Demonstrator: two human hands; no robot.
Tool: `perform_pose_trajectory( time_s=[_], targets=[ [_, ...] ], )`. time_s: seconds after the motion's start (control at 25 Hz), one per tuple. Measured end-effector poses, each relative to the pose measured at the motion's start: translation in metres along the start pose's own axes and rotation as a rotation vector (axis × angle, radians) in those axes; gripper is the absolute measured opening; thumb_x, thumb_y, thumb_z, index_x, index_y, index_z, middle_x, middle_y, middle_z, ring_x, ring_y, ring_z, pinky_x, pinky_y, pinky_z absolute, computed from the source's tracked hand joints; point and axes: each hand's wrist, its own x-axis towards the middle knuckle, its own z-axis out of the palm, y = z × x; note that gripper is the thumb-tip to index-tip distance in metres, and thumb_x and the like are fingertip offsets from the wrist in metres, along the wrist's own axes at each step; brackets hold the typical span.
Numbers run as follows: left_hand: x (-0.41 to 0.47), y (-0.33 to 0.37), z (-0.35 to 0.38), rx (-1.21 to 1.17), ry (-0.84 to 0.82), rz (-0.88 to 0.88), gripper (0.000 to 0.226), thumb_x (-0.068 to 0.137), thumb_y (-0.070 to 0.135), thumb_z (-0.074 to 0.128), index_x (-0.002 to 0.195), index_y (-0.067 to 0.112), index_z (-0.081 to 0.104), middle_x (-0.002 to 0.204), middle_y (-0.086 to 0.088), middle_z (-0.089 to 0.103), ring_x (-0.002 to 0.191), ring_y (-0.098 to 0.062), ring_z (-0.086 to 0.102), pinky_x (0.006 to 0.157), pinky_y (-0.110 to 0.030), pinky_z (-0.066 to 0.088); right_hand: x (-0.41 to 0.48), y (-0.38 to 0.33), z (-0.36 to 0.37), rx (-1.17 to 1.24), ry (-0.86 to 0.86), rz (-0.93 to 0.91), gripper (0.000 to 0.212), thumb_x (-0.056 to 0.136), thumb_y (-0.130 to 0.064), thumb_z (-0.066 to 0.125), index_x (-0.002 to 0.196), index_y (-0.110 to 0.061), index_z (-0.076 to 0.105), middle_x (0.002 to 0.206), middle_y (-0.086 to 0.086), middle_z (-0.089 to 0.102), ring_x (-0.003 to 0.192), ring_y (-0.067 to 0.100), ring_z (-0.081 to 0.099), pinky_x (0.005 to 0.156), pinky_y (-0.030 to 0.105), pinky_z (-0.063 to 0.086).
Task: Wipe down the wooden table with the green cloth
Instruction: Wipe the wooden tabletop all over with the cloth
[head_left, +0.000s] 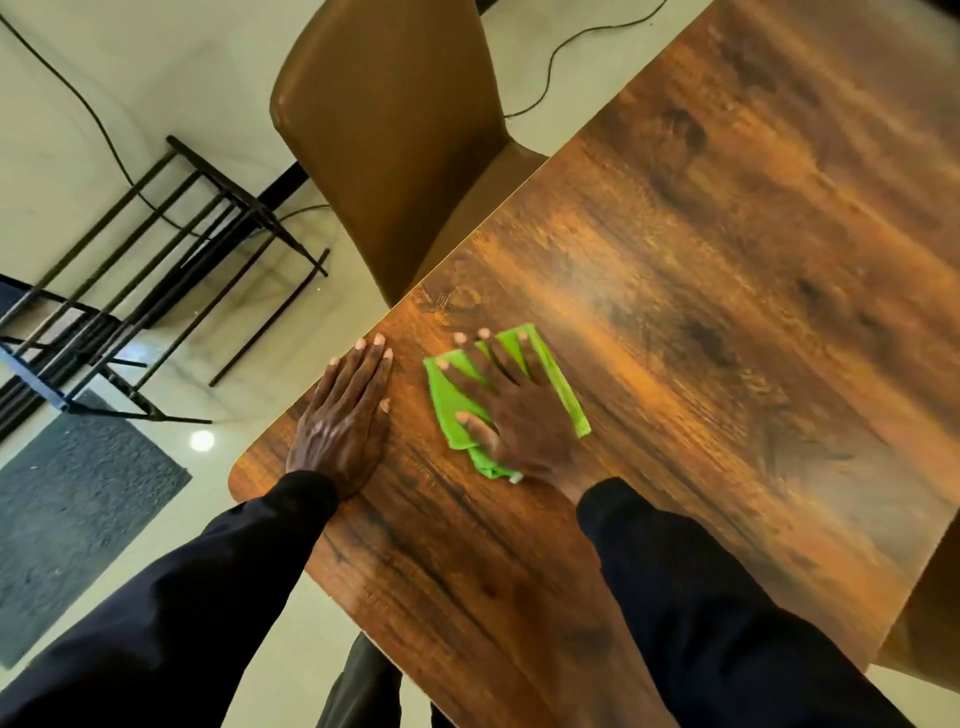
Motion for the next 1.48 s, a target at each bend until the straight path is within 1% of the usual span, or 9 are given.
perform_pose_trajectory(
  time_s=[0.24,0.32,0.52,0.72,0.88,1.08,1.16,1.32,1.48],
  targets=[
    [0.003,0.005,-0.002,-0.006,0.016,-0.004,0.063,0.113,0.042,0.016,0.169,0.013,0.02,0.178,-0.006,0.015,0.166,-0.021,0.01,0.134,-0.049,0.016,0.054,0.107,-0.039,0.026,0.079,0.513,0.065,0.114,-0.054,0.028,0.174,-0.028,0.022,0.184,0.008,0.012,0.17,0.037,0.01,0.134,0.067,0.005],
    [-0.001,0.004,-0.002,-0.004,0.027,-0.001,0.062,0.112,0.04,0.019,0.168,0.012,0.021,0.178,-0.006,0.015,0.165,-0.022,0.011,0.134,-0.048,0.015,0.092,0.1,-0.048,0.03,0.071,0.487,0.066,0.114,-0.054,0.029,0.174,-0.029,0.021,0.184,0.008,0.01,0.17,0.037,0.006,0.135,0.067,0.003],
    [0.026,0.01,-0.011,-0.027,-0.015,0.084,0.064,0.109,0.04,0.024,0.166,0.009,0.027,0.175,-0.011,0.02,0.164,-0.029,0.019,0.131,-0.056,0.024,0.105,0.093,-0.037,0.024,0.032,0.133,0.066,0.113,-0.056,0.026,0.172,-0.029,0.028,0.183,0.006,0.014,0.17,0.035,0.007,0.134,0.067,0.006],
    [0.058,0.01,0.001,-0.008,0.012,0.15,0.062,0.111,0.041,0.024,0.167,0.014,0.026,0.176,-0.005,0.021,0.165,-0.021,0.015,0.134,-0.045,0.015,0.137,0.157,-0.055,0.034,0.126,0.539,0.064,0.115,-0.054,0.032,0.174,-0.028,0.023,0.184,0.008,0.012,0.17,0.038,0.009,0.135,0.066,0.002],
    [0.058,0.005,0.0,-0.032,-0.021,0.126,0.061,0.112,0.04,0.023,0.167,0.016,0.026,0.176,-0.003,0.019,0.165,-0.017,0.012,0.136,-0.036,0.003,0.127,0.132,-0.046,-0.014,0.082,0.316,0.067,0.114,-0.055,0.027,0.175,-0.027,0.021,0.184,0.008,0.009,0.17,0.037,0.005,0.135,0.067,0.004],
    [0.053,0.008,-0.004,-0.122,-0.053,0.055,0.061,0.111,0.042,0.019,0.167,0.018,0.022,0.176,-0.002,0.018,0.164,-0.017,0.013,0.135,-0.046,0.017,0.066,0.051,-0.026,-0.031,-0.058,-0.035,0.07,0.111,-0.061,0.023,0.174,-0.031,0.023,0.184,0.007,0.01,0.17,0.035,0.003,0.135,0.067,-0.001],
    [0.037,0.012,-0.007,-0.165,-0.006,-0.054,0.062,0.111,0.041,0.019,0.167,0.015,0.023,0.175,-0.003,0.018,0.164,-0.02,0.014,0.135,-0.047,0.017,0.055,0.037,-0.023,-0.013,-0.035,0.004,0.068,0.111,-0.059,0.025,0.173,-0.031,0.026,0.184,0.005,0.012,0.17,0.034,0.006,0.135,0.067,0.004],
    [-0.023,0.002,-0.009,-0.139,0.029,-0.178,0.063,0.111,0.043,0.019,0.167,0.014,0.019,0.176,-0.006,0.015,0.165,-0.022,0.011,0.136,-0.043,0.01,0.093,0.014,-0.026,-0.005,0.056,0.35,0.066,0.113,-0.054,0.03,0.174,-0.03,0.021,0.184,0.006,0.01,0.17,0.036,0.007,0.134,0.066,0.005],
    [-0.062,-0.01,-0.016,-0.094,-0.031,-0.23,0.07,0.109,0.05,0.009,0.169,0.015,0.008,0.177,-0.004,0.002,0.165,-0.021,-0.001,0.136,-0.041,0.0,0.064,-0.052,-0.004,-0.016,0.035,0.026,0.07,0.111,-0.053,0.043,0.174,-0.03,0.025,0.184,0.007,0.012,0.17,0.037,0.005,0.135,0.067,0.004]
  ],
)
